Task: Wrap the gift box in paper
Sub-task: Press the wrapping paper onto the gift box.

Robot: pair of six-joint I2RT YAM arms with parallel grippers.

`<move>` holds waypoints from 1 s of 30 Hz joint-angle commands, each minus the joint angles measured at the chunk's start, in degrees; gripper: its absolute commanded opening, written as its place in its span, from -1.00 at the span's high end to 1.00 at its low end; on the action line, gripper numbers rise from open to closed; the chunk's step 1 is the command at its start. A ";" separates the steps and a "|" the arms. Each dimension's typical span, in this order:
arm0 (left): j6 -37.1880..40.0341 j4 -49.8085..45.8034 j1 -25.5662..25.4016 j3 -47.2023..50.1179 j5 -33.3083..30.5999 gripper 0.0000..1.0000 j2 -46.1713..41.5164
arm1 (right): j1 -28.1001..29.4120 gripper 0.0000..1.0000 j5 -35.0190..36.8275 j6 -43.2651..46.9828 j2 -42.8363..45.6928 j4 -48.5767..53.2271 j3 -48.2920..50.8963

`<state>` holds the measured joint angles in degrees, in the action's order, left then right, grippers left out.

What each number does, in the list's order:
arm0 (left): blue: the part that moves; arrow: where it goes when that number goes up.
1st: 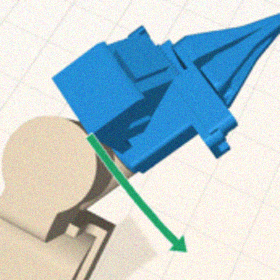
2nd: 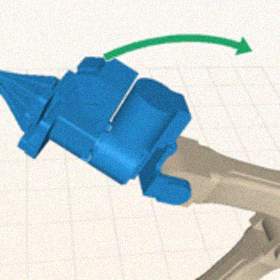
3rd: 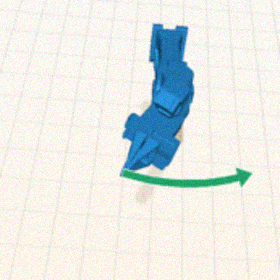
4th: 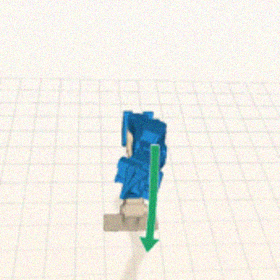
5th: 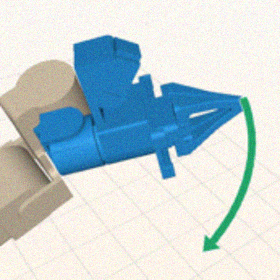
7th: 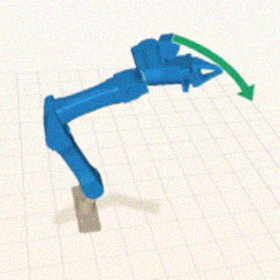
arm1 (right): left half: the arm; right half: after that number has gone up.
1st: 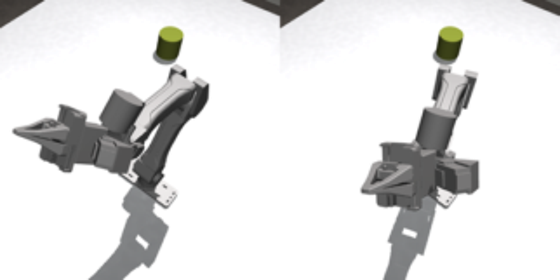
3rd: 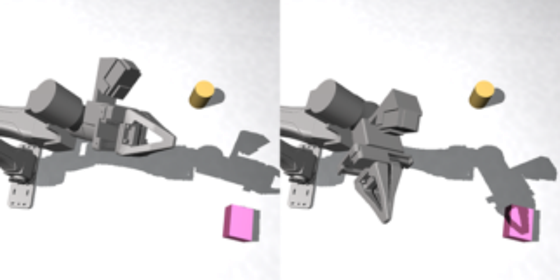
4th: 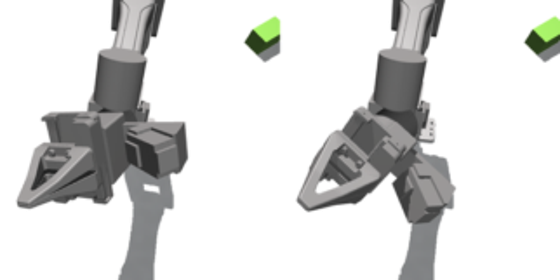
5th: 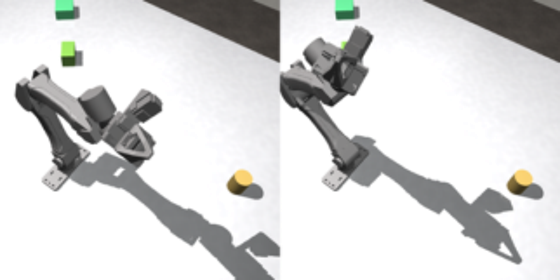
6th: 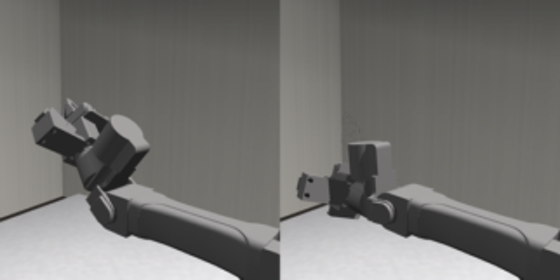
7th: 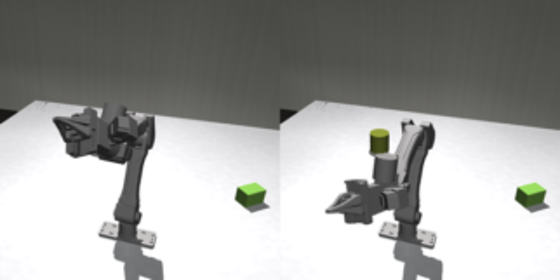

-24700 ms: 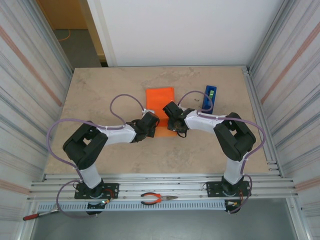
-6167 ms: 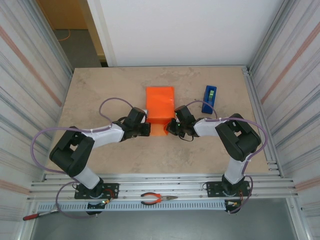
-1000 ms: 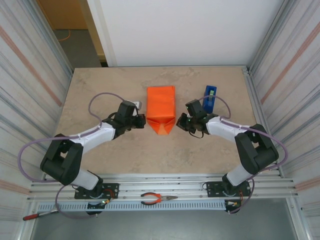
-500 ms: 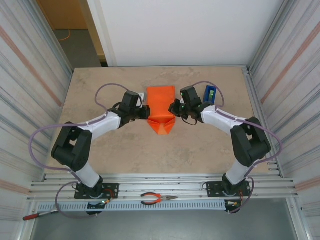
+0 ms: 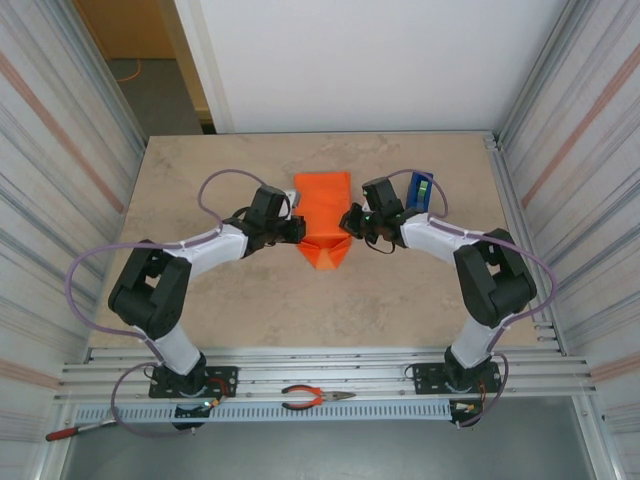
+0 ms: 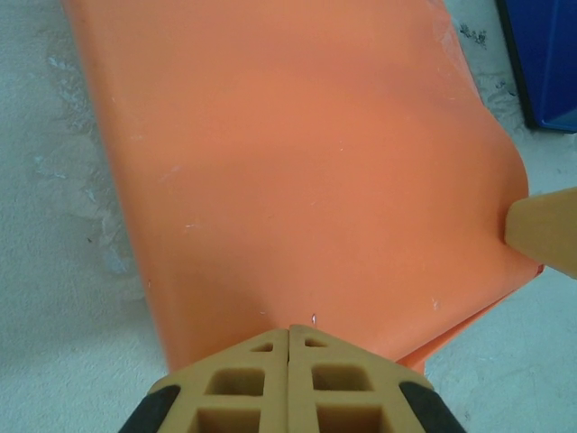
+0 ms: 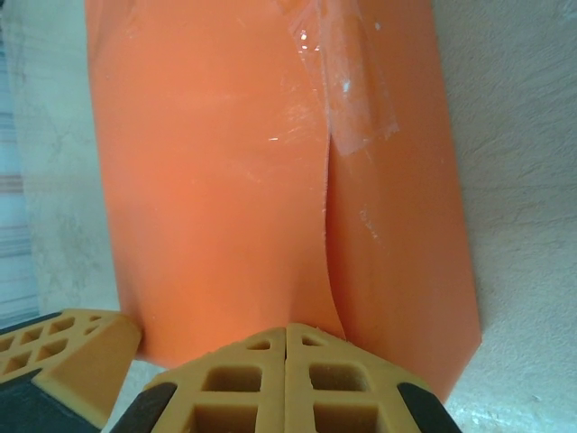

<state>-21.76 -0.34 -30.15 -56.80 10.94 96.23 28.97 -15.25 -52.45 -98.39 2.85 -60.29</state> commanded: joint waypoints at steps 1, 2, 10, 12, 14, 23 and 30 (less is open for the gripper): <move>1.19 -0.45 -0.48 -1.56 0.33 0.87 1.01 | 1.31 1.00 -0.95 0.58 3.85 0.82 0.22; 1.19 -0.47 -0.54 -1.56 0.31 0.87 1.05 | 1.67 1.00 -0.78 0.59 4.07 1.01 0.28; 1.19 -0.47 -0.61 -1.65 0.20 0.87 1.17 | 2.19 1.00 0.30 0.11 -0.37 -0.22 0.63; 1.07 -0.58 -0.56 -1.74 0.17 0.87 1.11 | 1.63 1.00 -0.30 -0.06 -1.65 -0.60 0.69; 0.69 -0.80 -0.50 -2.05 0.01 0.86 0.73 | 1.17 1.00 -0.92 -0.02 -1.94 -0.68 0.94; -1.62 -1.10 6.19 -0.79 2.82 0.53 -5.15 | -2.25 1.00 -2.85 2.84 4.72 2.49 0.36; -3.09 0.74 9.54 -2.25 9.40 0.07 -2.05 | -8.81 1.00 -3.20 3.04 2.29 5.29 -1.44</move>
<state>-24.23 -0.62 -20.69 -57.54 15.59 93.12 22.09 -17.78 -50.68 -94.85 4.82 -59.96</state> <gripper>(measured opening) 0.448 0.061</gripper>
